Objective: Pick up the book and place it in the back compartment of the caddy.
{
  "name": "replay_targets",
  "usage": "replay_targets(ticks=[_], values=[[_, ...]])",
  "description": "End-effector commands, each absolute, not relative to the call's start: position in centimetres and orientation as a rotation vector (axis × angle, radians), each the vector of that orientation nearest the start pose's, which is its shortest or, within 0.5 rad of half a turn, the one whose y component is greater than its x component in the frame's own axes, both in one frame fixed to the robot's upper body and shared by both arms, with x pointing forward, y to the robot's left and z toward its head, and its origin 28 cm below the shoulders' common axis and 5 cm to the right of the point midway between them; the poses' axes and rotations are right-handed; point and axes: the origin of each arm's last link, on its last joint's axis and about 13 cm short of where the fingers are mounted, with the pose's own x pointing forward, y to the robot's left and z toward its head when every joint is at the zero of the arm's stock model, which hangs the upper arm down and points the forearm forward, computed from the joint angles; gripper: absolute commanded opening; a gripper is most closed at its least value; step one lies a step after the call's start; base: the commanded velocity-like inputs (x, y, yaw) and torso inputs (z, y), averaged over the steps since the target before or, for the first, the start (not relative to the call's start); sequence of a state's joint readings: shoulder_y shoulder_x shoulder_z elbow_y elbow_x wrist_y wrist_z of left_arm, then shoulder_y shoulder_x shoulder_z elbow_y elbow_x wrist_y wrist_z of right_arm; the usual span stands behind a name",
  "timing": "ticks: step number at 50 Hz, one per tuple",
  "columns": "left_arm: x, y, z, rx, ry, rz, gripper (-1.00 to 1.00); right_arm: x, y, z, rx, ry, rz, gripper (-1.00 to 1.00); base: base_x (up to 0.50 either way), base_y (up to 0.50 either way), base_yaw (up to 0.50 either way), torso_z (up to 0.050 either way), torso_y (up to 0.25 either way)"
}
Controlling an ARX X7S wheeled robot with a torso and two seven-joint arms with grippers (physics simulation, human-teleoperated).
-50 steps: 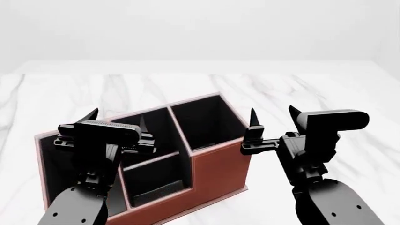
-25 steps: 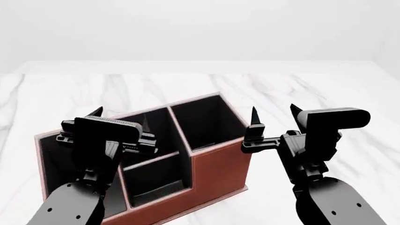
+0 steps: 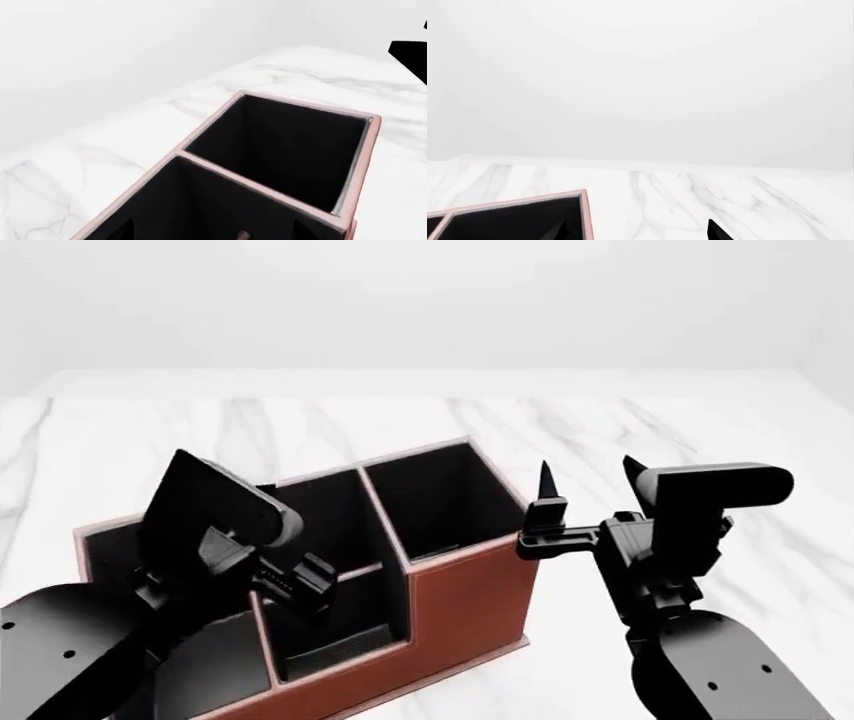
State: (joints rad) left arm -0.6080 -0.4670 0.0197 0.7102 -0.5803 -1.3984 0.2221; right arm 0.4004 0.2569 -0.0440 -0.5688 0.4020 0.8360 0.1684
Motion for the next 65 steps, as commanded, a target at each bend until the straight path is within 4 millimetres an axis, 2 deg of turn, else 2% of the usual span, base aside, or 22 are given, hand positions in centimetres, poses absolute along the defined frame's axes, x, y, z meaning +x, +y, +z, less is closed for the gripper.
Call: replay_targets(ticks=[1, 13, 27, 48, 65], values=[[23.0, 26.8, 22.3, 0.28, 0.351, -0.651, 1.0, 24.9, -11.5, 16.6, -0.001, -0.09, 0.1, 1.0, 0.0, 0.0, 0.0, 0.0, 0.0], [22.5, 25.4, 24.2, 0.35, 0.412, -0.761, 1.0, 24.9, -11.4, 16.8, -0.007, -0.092, 0.101, 1.0, 0.0, 0.0, 0.0, 0.0, 0.0], [22.7, 23.8, 23.4, 0.396, 0.446, -0.855, 1.0, 25.0, -11.4, 16.7, -0.006, -0.088, 0.103, 1.0, 0.0, 0.0, 0.0, 0.0, 0.0], [23.4, 22.0, 23.5, 0.471, 0.512, -0.964, 1.0, 25.2, -11.2, 16.4, -0.013, -0.08, 0.105, 1.0, 0.0, 0.0, 0.0, 0.0, 0.0], [24.0, 19.7, 22.9, 0.522, 0.54, -1.046, 1.0, 25.4, -11.0, 16.4, -0.015, -0.076, 0.107, 1.0, 0.0, 0.0, 0.0, 0.0, 0.0]])
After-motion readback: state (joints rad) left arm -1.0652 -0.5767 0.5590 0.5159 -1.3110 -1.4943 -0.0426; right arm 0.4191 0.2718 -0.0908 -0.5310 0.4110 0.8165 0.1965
